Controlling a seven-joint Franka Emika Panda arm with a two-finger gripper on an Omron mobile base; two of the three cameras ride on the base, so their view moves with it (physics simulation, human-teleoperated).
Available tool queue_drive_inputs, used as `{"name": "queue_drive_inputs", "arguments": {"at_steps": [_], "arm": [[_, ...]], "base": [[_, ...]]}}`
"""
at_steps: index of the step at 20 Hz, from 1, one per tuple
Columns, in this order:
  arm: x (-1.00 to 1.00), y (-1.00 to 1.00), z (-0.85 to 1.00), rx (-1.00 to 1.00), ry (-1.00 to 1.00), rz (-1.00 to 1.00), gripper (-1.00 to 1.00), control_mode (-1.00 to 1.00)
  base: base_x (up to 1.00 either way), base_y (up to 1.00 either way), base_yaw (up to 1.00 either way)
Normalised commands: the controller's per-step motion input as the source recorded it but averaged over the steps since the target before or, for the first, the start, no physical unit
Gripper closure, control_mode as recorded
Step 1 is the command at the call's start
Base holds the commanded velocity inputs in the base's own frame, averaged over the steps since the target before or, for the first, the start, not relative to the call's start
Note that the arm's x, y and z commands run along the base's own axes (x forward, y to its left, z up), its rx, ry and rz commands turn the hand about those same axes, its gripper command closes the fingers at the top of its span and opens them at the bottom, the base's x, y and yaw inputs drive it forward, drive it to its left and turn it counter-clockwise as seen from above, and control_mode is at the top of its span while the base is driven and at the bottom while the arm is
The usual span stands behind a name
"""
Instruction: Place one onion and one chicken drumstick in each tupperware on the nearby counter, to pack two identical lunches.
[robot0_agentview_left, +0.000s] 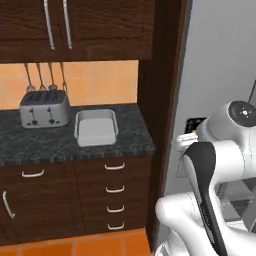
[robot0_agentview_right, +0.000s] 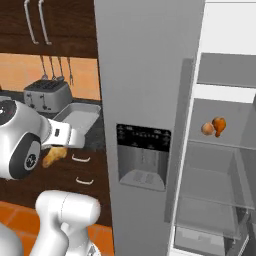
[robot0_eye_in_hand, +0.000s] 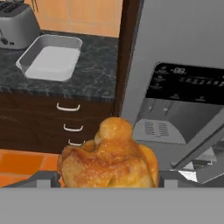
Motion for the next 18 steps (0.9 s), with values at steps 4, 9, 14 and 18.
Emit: {"name": "queue_drive_inputs", "arguments": {"at_steps": [4, 9, 14, 18], "arm": [[0.00, 0.00, 0.00, 0.00, 0.00, 0.00, 1.00, 1.00], [0.00, 0.00, 0.00, 0.00, 0.00, 0.00, 1.00, 1.00], [0.00, 0.00, 0.00, 0.00, 0.00, 0.00, 1.00, 1.00], [0.00, 0.00, 0.00, 0.00, 0.00, 0.00, 1.00, 1.00]], "base": [[0.27, 1.00, 0.00], [0.41, 0.85, -0.15], [0.30, 0.54, -0.28], [0.26, 0.22, -0.28]]}}
